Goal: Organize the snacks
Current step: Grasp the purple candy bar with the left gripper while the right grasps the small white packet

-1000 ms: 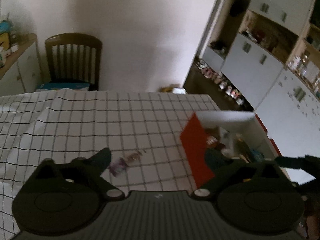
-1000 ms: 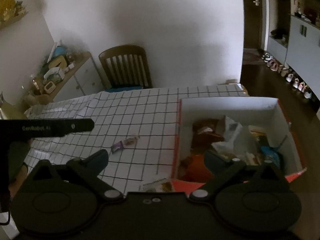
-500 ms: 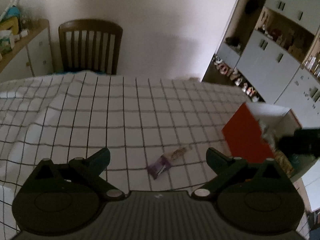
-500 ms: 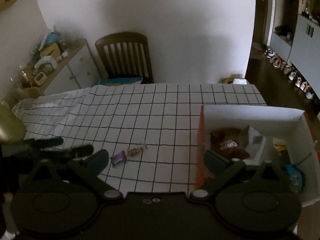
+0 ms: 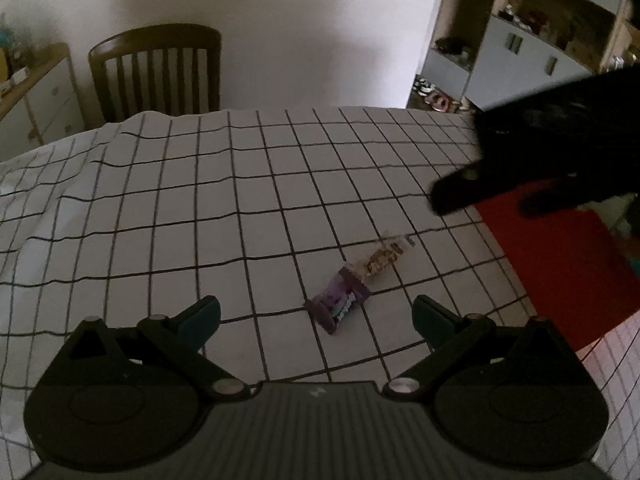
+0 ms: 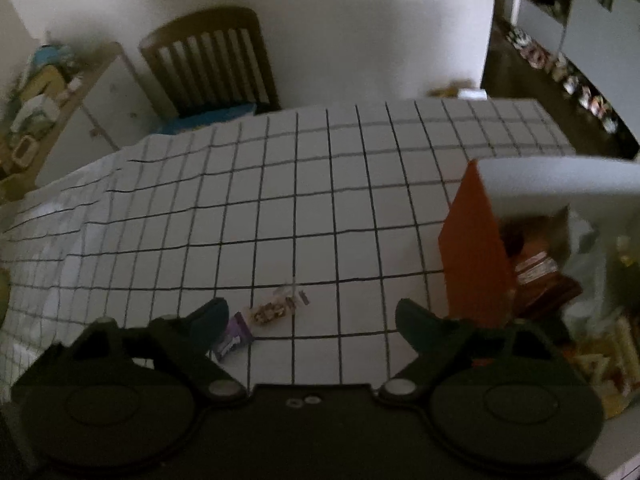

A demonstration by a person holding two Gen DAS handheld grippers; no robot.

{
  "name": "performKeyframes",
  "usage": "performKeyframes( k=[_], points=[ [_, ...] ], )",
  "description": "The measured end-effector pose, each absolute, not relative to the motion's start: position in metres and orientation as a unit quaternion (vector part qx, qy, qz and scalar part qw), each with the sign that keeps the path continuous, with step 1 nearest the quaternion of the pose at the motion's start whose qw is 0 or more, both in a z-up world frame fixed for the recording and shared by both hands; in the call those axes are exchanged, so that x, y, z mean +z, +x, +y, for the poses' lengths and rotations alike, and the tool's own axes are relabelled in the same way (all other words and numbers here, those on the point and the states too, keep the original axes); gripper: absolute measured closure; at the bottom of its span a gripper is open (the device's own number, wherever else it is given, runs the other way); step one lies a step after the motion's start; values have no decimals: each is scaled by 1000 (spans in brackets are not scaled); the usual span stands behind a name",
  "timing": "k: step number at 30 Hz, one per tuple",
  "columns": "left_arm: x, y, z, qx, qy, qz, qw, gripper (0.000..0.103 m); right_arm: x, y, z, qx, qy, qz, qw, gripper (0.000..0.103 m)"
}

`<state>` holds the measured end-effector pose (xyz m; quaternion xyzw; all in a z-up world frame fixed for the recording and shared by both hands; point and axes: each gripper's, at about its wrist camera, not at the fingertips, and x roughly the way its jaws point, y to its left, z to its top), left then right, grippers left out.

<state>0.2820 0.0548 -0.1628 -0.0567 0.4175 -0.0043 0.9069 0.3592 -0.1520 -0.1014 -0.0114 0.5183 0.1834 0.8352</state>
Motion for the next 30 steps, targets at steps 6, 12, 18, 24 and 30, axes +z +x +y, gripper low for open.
performKeyframes(
  k=[6,12,18,24,30],
  points=[
    [-174,289,54,-5,-45,410,911,1,-125,373,-133,165,-17,542,824,25],
    [-180,295,52,-35,-24,401,915,3,-143,384,-125,150,7,568,809,39],
    [-186,306,46,-63,-5,408,911,38,-152,390,-113,155,20,582,798,55],
    [-193,315,43,-68,-2,415,907,48,-158,393,-97,166,20,584,794,64],
    [-193,315,46,-61,-8,411,910,65,-160,398,-81,178,7,578,797,72]
  ],
)
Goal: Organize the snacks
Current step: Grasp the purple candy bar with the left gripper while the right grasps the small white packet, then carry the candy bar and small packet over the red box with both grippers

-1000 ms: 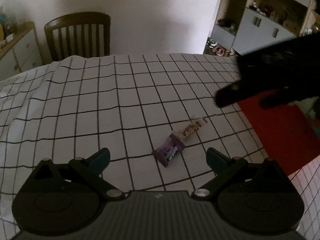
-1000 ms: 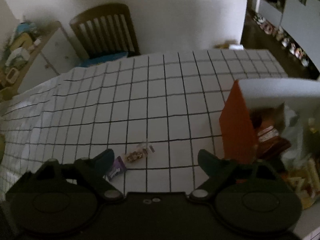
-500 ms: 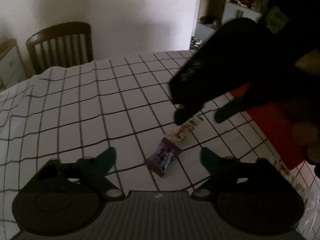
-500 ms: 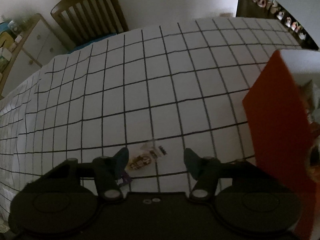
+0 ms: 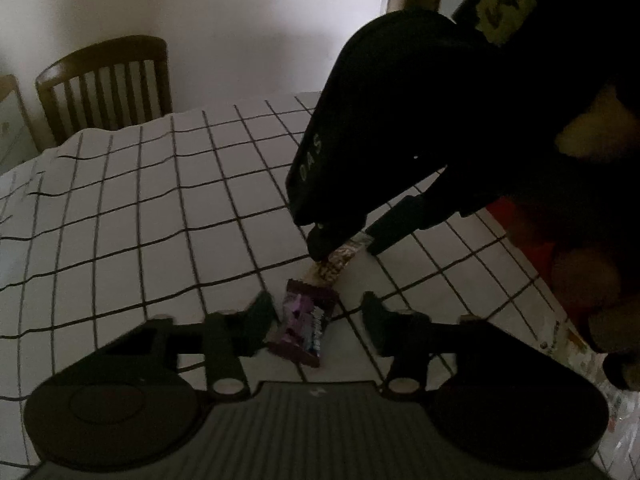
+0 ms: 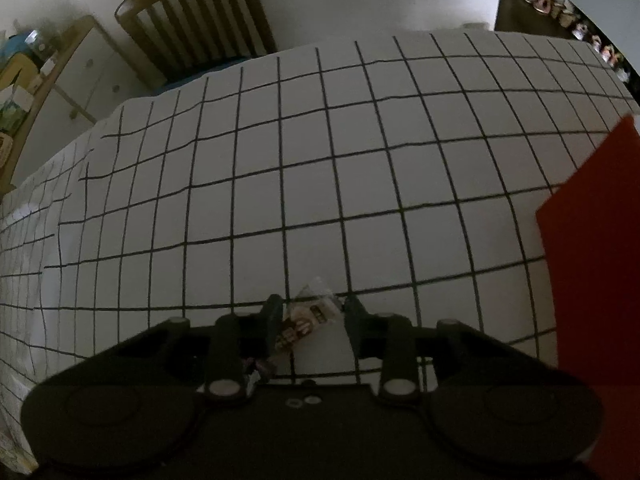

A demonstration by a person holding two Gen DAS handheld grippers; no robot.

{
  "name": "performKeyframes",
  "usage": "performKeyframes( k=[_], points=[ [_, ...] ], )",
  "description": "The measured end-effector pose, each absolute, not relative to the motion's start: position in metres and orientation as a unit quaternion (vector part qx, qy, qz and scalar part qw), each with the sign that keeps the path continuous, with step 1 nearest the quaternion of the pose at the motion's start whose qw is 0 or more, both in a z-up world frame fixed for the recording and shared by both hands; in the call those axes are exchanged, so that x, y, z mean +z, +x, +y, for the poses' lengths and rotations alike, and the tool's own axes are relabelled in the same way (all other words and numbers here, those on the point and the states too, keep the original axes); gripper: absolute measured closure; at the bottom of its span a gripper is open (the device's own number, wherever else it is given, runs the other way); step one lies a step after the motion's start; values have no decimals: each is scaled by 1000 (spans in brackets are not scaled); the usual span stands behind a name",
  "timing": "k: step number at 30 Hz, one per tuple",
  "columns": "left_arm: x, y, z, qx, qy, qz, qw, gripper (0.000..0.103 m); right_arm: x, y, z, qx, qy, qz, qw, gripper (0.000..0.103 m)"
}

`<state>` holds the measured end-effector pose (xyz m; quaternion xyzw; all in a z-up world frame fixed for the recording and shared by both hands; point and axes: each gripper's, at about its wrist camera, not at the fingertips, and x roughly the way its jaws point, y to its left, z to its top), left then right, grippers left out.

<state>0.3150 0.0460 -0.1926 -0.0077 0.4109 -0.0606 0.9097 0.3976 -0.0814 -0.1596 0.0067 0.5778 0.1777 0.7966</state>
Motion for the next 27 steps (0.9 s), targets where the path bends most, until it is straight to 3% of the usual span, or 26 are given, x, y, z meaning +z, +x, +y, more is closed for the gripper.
performKeyframes(
  k=[1,2,8,27],
  points=[
    [-193,315,46,-55,-5,410,910,74,-160,400,-76,181,2,575,798,74],
    [-192,315,48,-51,-6,410,911,76,-160,400,-73,184,-1,572,799,74],
    [-194,310,56,-37,-32,410,911,81,-161,402,-64,191,-7,555,810,80],
    [-176,263,72,-22,-131,450,883,81,-102,335,-145,223,14,527,820,81]
  ],
)
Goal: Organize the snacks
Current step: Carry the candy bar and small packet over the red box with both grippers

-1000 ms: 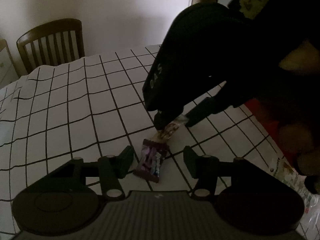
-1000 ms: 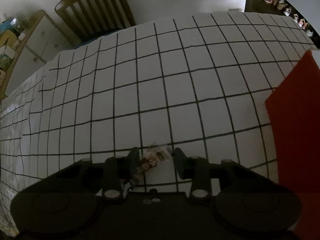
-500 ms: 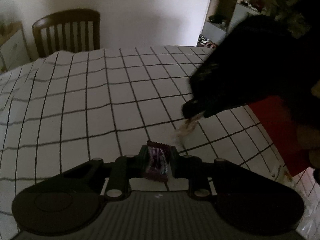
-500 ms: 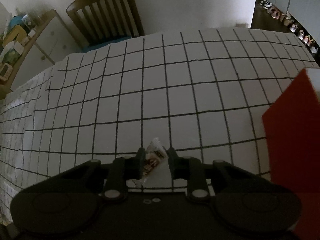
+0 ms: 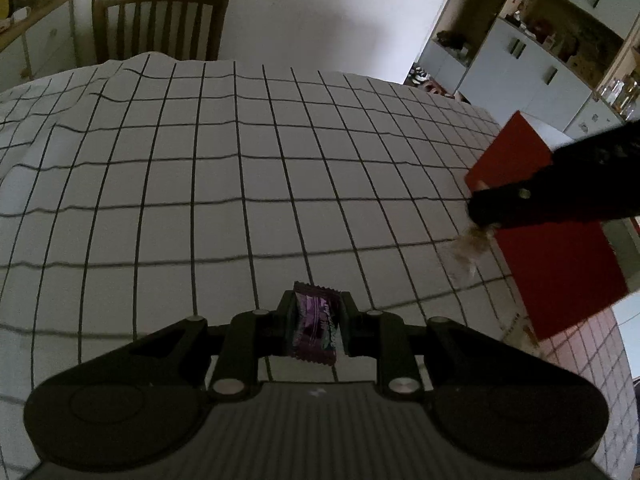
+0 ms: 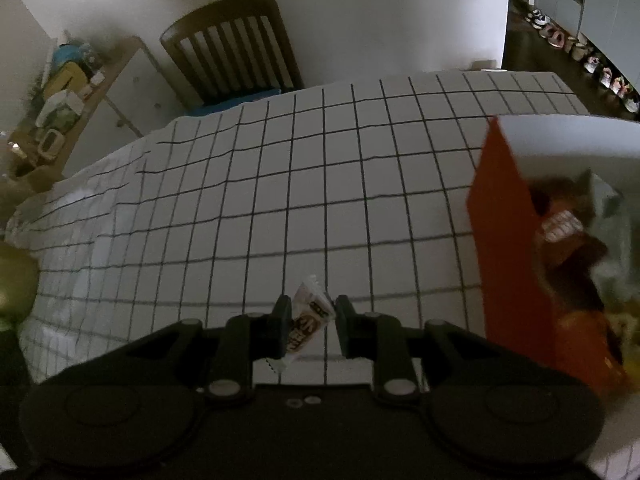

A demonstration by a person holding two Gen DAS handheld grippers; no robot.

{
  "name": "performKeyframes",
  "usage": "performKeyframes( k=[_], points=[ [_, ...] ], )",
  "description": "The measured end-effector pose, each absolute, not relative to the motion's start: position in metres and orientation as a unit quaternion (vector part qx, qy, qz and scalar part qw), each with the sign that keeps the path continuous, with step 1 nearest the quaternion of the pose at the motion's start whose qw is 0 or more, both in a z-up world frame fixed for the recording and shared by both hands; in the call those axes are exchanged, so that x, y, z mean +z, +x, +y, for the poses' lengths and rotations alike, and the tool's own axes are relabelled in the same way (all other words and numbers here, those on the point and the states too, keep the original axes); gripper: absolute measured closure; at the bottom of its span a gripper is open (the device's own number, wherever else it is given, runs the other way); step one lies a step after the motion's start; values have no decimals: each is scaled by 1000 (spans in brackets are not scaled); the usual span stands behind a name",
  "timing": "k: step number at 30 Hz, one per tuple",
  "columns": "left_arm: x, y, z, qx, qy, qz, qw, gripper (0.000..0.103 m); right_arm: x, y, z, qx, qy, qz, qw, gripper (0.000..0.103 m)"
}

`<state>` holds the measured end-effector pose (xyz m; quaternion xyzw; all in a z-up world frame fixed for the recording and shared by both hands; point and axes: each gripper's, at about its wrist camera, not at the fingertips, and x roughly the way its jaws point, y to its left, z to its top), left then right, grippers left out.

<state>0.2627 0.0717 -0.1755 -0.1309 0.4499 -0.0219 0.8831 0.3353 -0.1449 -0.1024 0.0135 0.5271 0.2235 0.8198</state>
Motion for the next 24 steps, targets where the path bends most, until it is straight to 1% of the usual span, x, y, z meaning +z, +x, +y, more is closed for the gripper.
performKeyframes(
  k=[14,24],
  points=[
    [-126,221,35,-30,-139,441,886,81,-56,274,-206,249,3,504,827,81],
    [-83,218,-16,-50,-122,435,891,81,-32,257,-257,278,-17,493,824,81]
  ],
)
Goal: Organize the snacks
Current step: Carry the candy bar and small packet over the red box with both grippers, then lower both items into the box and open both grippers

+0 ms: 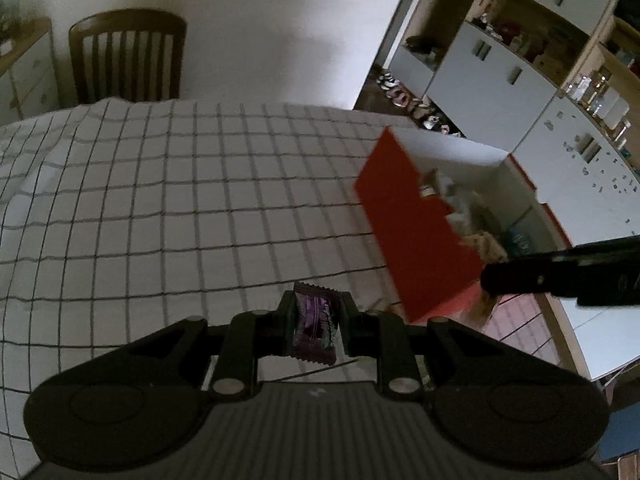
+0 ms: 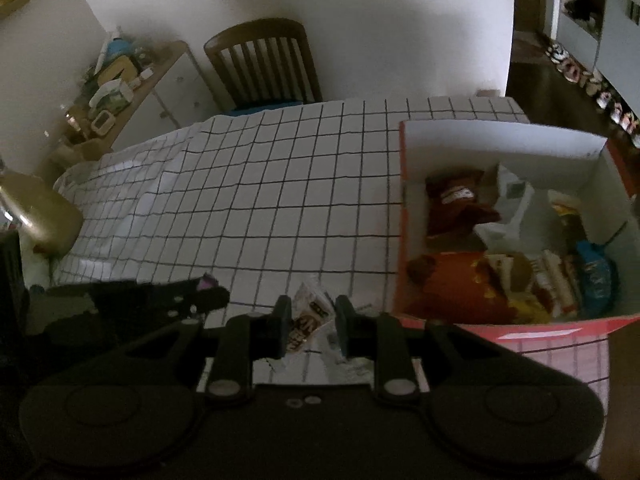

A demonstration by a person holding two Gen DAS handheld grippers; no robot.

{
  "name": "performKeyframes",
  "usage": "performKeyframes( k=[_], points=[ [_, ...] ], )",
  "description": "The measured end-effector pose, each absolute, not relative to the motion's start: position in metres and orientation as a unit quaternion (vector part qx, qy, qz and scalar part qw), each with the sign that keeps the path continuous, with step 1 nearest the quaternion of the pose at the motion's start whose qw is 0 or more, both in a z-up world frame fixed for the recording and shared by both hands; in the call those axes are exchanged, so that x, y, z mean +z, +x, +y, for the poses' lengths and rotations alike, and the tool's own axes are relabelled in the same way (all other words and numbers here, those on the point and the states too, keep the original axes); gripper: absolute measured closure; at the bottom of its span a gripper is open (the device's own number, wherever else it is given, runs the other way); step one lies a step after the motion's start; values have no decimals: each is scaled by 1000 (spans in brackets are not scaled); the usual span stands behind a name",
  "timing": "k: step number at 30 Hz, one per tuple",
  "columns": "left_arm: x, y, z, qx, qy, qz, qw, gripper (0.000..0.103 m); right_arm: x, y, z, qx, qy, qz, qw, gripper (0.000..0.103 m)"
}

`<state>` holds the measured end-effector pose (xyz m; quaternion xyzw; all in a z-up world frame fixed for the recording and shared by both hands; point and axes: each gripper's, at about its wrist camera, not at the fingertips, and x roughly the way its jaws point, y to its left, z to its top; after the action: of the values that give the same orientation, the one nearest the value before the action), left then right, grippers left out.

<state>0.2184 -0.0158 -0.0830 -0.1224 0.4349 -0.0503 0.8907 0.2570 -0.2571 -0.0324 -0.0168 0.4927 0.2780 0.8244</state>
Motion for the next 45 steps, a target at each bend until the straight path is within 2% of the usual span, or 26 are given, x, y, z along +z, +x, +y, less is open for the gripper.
performKeyframes(
  k=[11,23,34,45],
  points=[
    [-46,237,-91,-82,-99,422,897,81,-19,265,-322,286,-39,492,821,81],
    [-31,271,-180,-114,-70,417,899,81,-11,296,-401,265,-37,475,838,81],
    [-51,312,-227,-112,-40,443,889,81,-31,340,-457,209,-38,473,855,81],
    [-85,366,-242,-74,-32,468,880,81,-66,372,-467,191,-42,494,847,82]
  ],
)
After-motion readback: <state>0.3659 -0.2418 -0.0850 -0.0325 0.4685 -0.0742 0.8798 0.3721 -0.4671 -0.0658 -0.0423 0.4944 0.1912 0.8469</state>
